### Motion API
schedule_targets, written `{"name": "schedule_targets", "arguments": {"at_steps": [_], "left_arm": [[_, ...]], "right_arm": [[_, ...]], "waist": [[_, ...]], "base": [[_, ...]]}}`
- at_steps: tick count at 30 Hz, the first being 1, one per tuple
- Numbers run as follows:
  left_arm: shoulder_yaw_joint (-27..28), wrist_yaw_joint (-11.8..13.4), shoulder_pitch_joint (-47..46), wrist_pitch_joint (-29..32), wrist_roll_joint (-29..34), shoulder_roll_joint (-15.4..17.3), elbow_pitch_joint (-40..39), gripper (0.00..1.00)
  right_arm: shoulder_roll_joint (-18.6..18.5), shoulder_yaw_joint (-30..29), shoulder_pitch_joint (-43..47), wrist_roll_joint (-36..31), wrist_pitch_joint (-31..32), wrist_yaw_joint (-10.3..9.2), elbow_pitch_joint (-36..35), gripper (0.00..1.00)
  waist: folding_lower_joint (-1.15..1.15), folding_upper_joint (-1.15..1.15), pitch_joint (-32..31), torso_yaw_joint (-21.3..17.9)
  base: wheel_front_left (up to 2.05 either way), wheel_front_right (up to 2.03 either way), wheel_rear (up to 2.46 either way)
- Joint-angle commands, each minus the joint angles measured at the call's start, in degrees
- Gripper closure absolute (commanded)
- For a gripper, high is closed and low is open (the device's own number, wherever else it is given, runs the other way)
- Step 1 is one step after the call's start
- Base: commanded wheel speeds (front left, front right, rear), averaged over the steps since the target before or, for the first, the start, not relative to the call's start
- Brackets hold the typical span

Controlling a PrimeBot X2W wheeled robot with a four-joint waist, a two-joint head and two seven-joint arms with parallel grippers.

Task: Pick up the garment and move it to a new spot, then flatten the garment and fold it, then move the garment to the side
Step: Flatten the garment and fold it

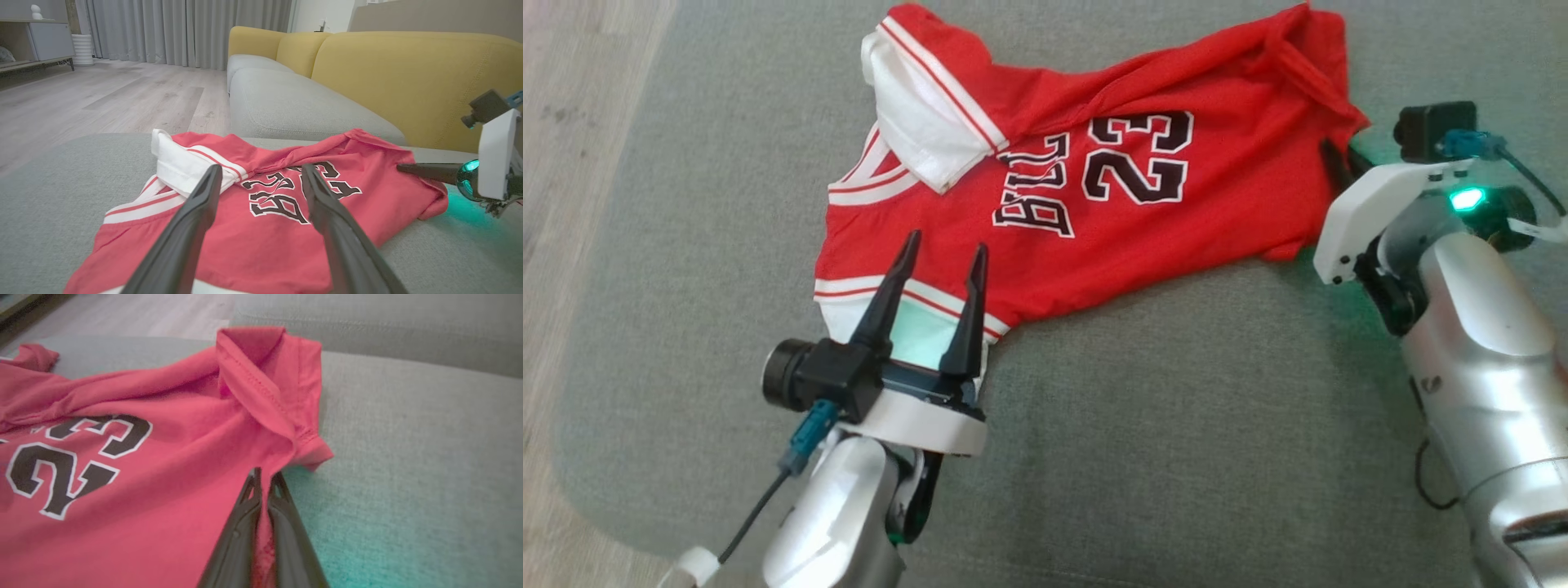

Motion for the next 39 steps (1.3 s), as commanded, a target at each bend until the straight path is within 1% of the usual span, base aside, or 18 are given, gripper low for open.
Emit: {"name": "schedule_targets", "arguments": {"at_steps": [1,4,8,12,17,20,25,26,29,31,34,36,39], "left_arm": [[2.5,0.0,-1.7,-0.5,0.4,0.1,-1.5,0.0],[3.1,0.0,-1.2,-0.5,0.5,0.1,-1.5,0.0],[3.5,0.0,-0.2,-0.5,0.4,0.1,-1.6,0.0],[4.1,0.2,0.9,-0.5,0.5,0.1,-1.7,0.0],[4.6,0.2,3.4,-0.5,0.7,0.1,-1.8,0.0],[4.8,0.1,5.0,-0.5,0.9,0.1,-2.1,0.0],[5.8,-0.1,6.6,-0.5,1.1,0.1,-2.8,0.0],[5.8,-0.1,6.6,-0.5,1.1,0.1,-2.8,0.0],[6.0,-0.3,6.6,-0.5,1.4,0.1,-3.1,0.0],[6.0,-0.4,6.3,-0.5,1.5,0.1,-3.4,0.0],[5.0,-0.7,4.8,-0.5,1.3,0.1,-3.7,0.0],[4.2,-0.7,3.7,-0.5,1.0,0.1,-3.8,0.0],[3.0,-0.5,2.0,-0.5,0.2,0.1,-4.0,0.0]], "right_arm": [[-0.7,2.2,-1.3,1.4,-1.8,-0.04,-2.4,1.0],[-2.8,8.1,-1.7,3.8,-5.8,-0.04,-5.4,1.0],[-6.6,15.7,-1.5,7.8,-10.7,-0.04,-11.3,1.0],[-10.3,20.9,-1.0,10.8,-14.4,-0.04,-17.7,1.0],[-13.2,24.6,0.8,11.2,-18.2,-0.04,-26.4,1.0],[-14.2,24.9,2.5,10.4,-18.9,-0.04,-32.0,1.0],[-15.2,24.2,5.5,7.9,-17.7,-0.04,-40.5,1.0],[-15.2,24.2,5.5,7.9,-17.7,-0.04,-40.5,1.0],[-15.4,22.9,6.5,6.0,-16.4,-0.04,-44.5,1.0],[-15.2,21.8,6.7,5.0,-15.1,-0.04,-46.0,1.0],[-15.1,19.8,5.5,4.0,-12.4,-0.04,-45.4,1.0],[-15.0,18.8,4.2,3.8,-11.1,-0.04,-42.7,1.0],[-14.9,18.1,1.1,2.7,-10.0,-0.04,-36.6,1.0]], "waist": [[0.0,0.0,-0.8,-0.6],[0.0,0.0,-2.2,-1.6],[0.0,0.0,-4.4,-2.9],[0.0,0.0,-6.6,-4.1],[0.0,0.0,-9.6,-5.1],[0.0,0.0,-10.9,-5.4],[0.0,0.0,-11.2,-4.9],[0.0,0.0,-11.2,-4.9],[0.0,0.0,-10.0,-4.0],[0.0,0.0,-8.8,-3.3],[0.0,0.0,-5.5,-1.0],[0.0,0.0,-3.8,0.4],[0.0,0.0,-1.4,2.5]], "base": [[0.0,0.0,0.0],[0.0,0.0,0.0],[0.0,0.0,0.0],[0.0,0.0,0.0],[0.0,0.0,0.0],[0.0,0.0,0.0],[0.0,0.0,0.0],[0.0,0.0,0.0],[0.0,0.0,0.0],[0.0,0.0,0.0],[0.0,0.0,0.0],[0.0,0.0,0.0],[0.0,0.0,0.0]]}}
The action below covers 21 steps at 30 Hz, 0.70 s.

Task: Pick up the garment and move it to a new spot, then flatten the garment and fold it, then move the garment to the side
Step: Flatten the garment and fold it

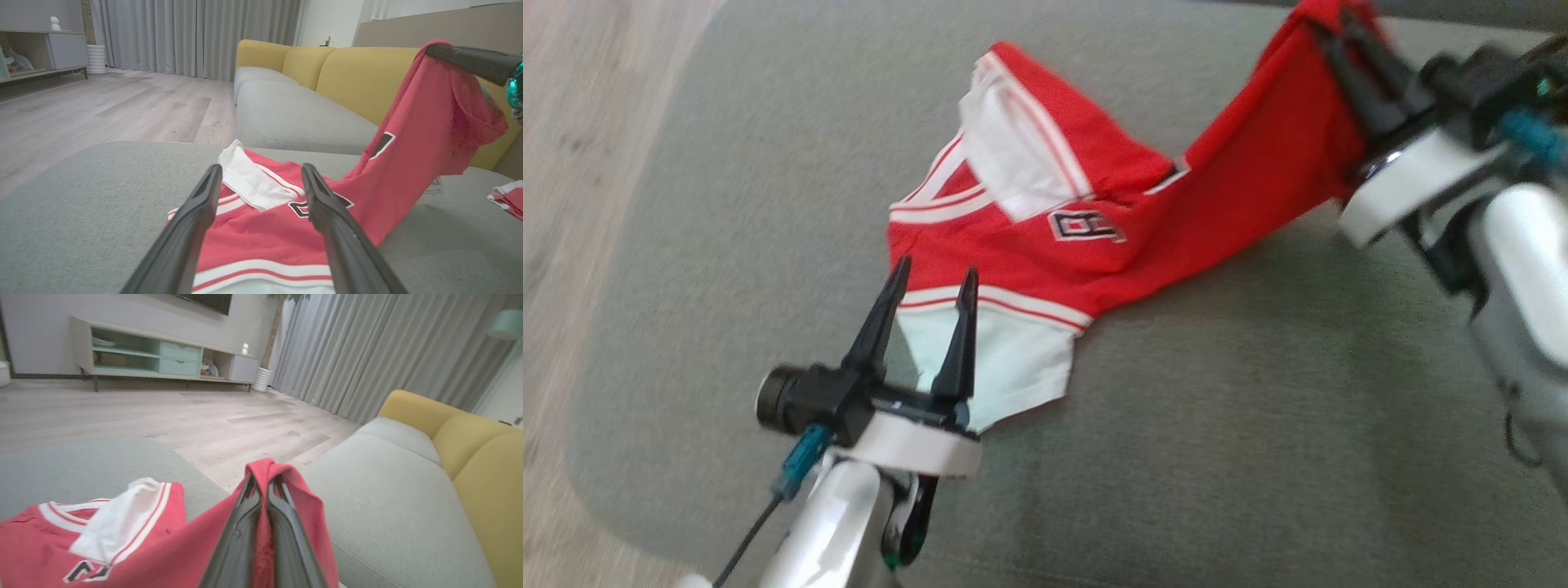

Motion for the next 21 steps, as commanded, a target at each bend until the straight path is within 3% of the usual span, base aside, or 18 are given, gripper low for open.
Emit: {"name": "schedule_targets", "arguments": {"at_steps": [1,7,11,13,21], "left_arm": [[0.8,0.2,-2.6,-0.5,-0.6,0.1,-2.2,0.0],[-1.9,0.9,-5.4,-0.5,-2.6,0.1,-2.5,0.0],[-3.0,1.6,-6.2,-0.5,-3.7,0.1,-2.6,0.0],[-3.4,1.8,-6.5,-0.5,-4.1,0.1,-2.6,0.0],[-4.0,2.6,-6.8,-0.5,-4.9,0.1,-2.1,0.0]], "right_arm": [[0.2,-0.7,-3.9,-0.4,0.2,-0.04,1.2,1.0],[0.5,-5.7,-13.2,-6.2,-1.9,-0.04,18.2,1.0],[2.7,-11.8,-18.3,-9.2,-4.1,-0.04,28.6,1.0],[3.9,-13.1,-19.8,-10.6,-4.7,-0.04,33.1,0.0],[5.7,-14.0,-22.0,-14.6,-8.1,-0.04,44.2,0.0]], "waist": [[-0.01,0.0,3.3,3.1],[-0.01,0.0,6.6,6.9],[-0.01,0.0,7.6,8.3],[-0.01,0.0,7.8,8.8],[-0.01,0.0,7.2,8.2]], "base": [[0.0,0.0,0.0],[0.0,0.0,0.0],[0.0,0.0,0.0],[0.0,0.0,0.0],[0.0,0.0,0.0]]}}
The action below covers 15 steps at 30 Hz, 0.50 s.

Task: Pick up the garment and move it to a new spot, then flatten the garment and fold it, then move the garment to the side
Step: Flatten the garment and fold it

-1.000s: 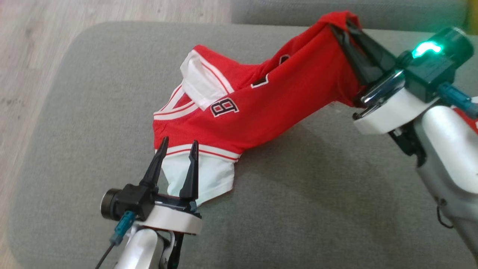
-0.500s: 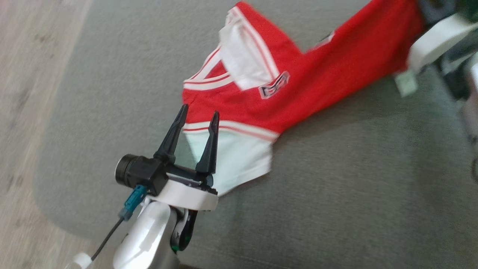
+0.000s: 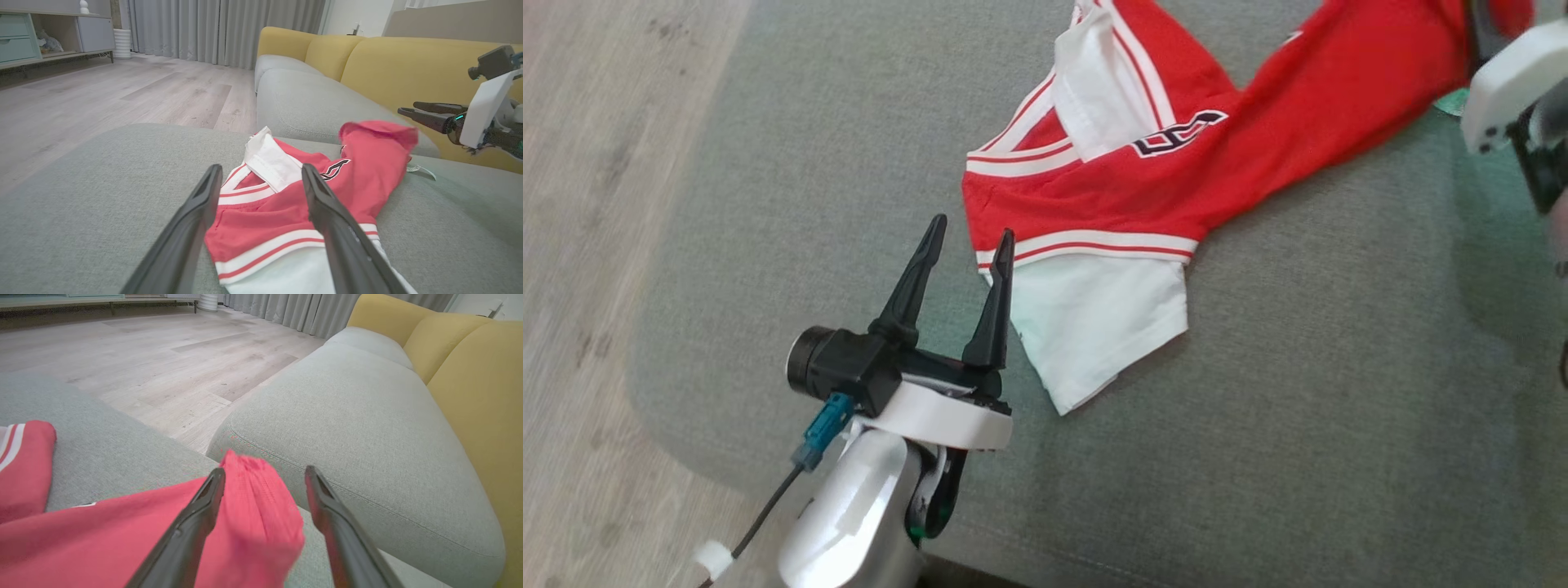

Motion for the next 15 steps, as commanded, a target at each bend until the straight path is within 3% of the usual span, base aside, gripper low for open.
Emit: {"name": "schedule_targets", "arguments": {"at_steps": [1,11,15], "left_arm": [[1.6,0.4,-1.4,-0.5,-0.2,0.3,-1.2,0.0],[4.1,-0.3,-0.3,-0.5,1.5,0.3,0.2,0.0],[5.2,-0.6,1.0,-0.5,2.2,0.3,1.1,0.0]], "right_arm": [[1.5,0.5,-1.5,-0.8,-1.5,-0.04,-0.4,0.0],[6.5,-5.0,4.7,3.0,-5.2,-0.04,0.1,0.0],[10.1,-8.2,11.6,7.1,-5.5,-0.04,-7.7,0.0]], "waist": [[0.0,0.0,-0.8,-0.8],[0.0,0.0,-6.1,-6.5],[0.0,0.0,-8.7,-9.6]], "base": [[0.0,0.0,0.0],[0.0,0.0,0.0],[0.0,0.0,0.0]]}}
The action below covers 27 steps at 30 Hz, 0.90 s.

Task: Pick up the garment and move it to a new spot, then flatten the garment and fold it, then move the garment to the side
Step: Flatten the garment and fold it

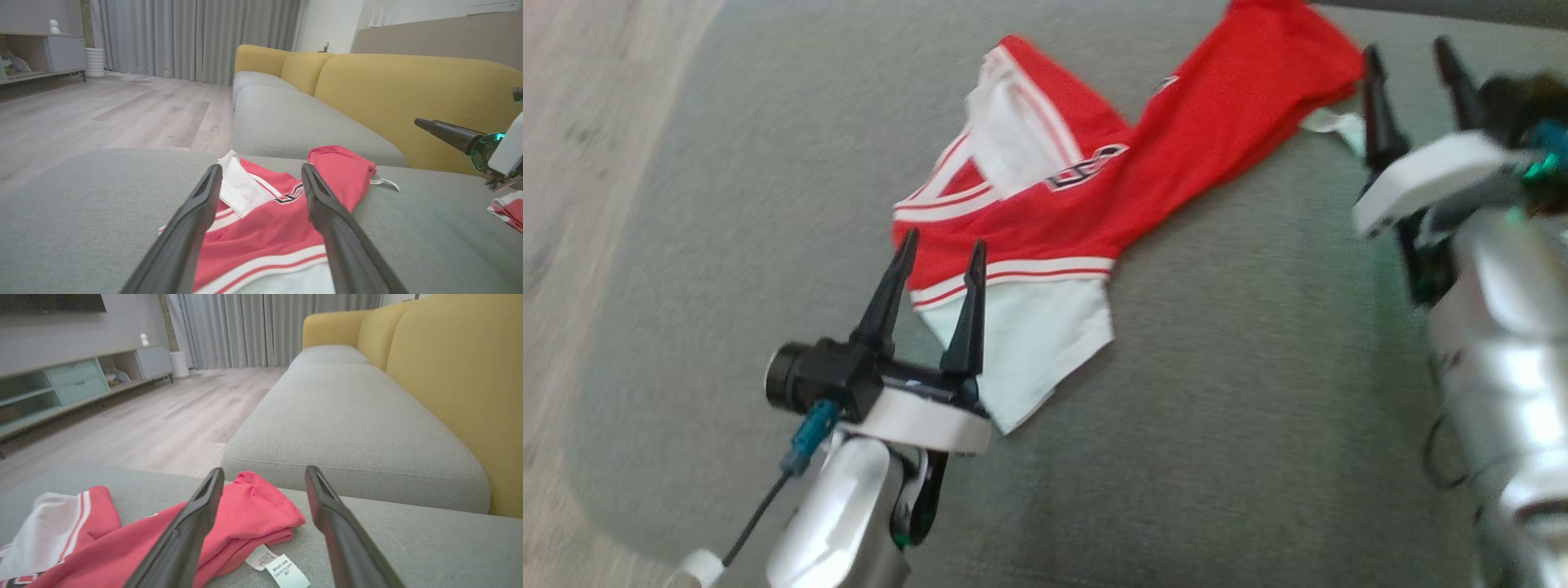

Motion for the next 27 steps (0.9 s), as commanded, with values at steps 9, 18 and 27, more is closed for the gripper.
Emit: {"name": "schedule_targets", "arguments": {"at_steps": [9,18,27], "left_arm": [[4.2,-0.8,2.6,-0.3,1.9,0.3,0.4,0.0],[6.1,-1.5,4.1,-0.3,1.9,0.3,1.4,0.0],[5.2,-1.9,3.1,-0.3,1.9,0.3,0.9,0.0]], "right_arm": [[6.4,-5.3,22.9,5.4,-0.8,-0.04,-23.6,0.0],[7.1,-2.1,35.0,10.5,-0.8,-0.04,-32.9,0.0],[7.1,-3.0,32.5,8.9,0.7,-0.04,-34.4,0.0]], "waist": [[0.01,0.0,-5.2,-8.2],[0.01,0.0,-5.1,-11.8],[0.01,0.0,-2.9,-11.1]], "base": [[0.0,0.0,0.0],[0.0,0.0,0.0],[0.0,0.0,0.0]]}}
